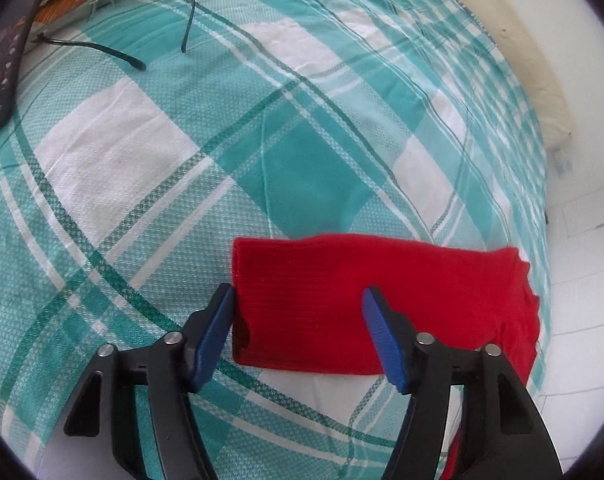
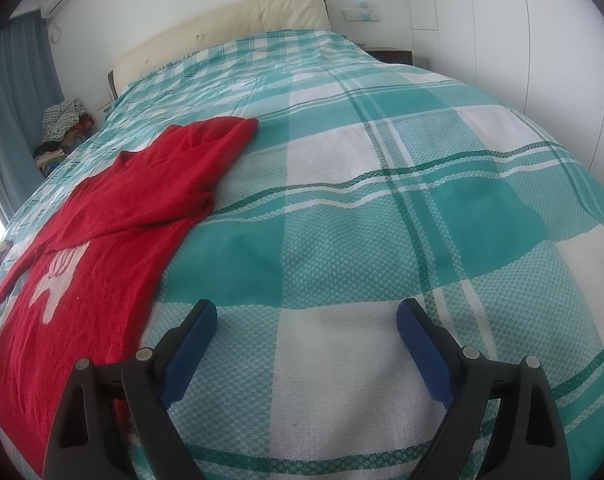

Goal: Fold small clothes

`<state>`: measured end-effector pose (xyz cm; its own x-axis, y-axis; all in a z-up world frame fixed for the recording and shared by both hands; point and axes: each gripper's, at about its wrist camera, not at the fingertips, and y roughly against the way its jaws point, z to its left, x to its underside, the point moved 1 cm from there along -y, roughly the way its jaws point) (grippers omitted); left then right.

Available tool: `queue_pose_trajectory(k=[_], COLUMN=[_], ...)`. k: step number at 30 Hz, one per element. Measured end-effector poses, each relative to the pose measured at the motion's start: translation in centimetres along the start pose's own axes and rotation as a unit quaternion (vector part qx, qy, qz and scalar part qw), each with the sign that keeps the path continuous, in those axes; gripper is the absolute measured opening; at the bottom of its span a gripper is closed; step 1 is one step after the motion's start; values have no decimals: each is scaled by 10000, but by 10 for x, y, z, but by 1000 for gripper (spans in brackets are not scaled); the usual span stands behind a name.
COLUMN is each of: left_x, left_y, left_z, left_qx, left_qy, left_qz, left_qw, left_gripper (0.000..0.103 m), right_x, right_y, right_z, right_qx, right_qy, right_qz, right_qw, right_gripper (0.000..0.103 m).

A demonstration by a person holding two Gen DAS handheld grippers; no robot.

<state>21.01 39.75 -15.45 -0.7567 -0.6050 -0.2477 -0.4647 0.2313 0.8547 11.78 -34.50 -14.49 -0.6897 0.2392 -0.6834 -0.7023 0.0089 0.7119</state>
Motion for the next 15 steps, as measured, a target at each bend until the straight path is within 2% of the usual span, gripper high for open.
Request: queue_pose_trajectory(k=[1,2,3,4,6,9,12,15], left_x=[1,1,2,3,4,5,5,10], left_y=[-3,-5,-6,-6,2,26,55,82], left_z=[0,2,3,4,3,-21,-69,-131], left_qx=[-73,-148,-198,-136,-84,9,218,529], left_qy=[26,34,41,90,191,-1,-459,-1021], left_qz=[-8,-14,-10,6,-93,-364,-622,-797], left_qw=[10000,9999,9998,9999,9997,9993,9968,9902], left_gripper=[41,32,13,7,6,5,5,5], right_x=[0,0,0,0,0,-1,-1,-2], right_y=[0,0,0,0,-1,-1,-3,-4], right_z=[0,0,1,0,0,1,2,3], right_qx=[-1,3,12,13,13,19,45,68], right_qy=[-2,1,8,11,22,41,83,111], right_qz=[-5,-6,-4,2,10,29,58,75], right_qw=[10000,10000,10000,10000,10000,10000,9999,9999], right_gripper=[91,91,91,91,91,92,94,94])
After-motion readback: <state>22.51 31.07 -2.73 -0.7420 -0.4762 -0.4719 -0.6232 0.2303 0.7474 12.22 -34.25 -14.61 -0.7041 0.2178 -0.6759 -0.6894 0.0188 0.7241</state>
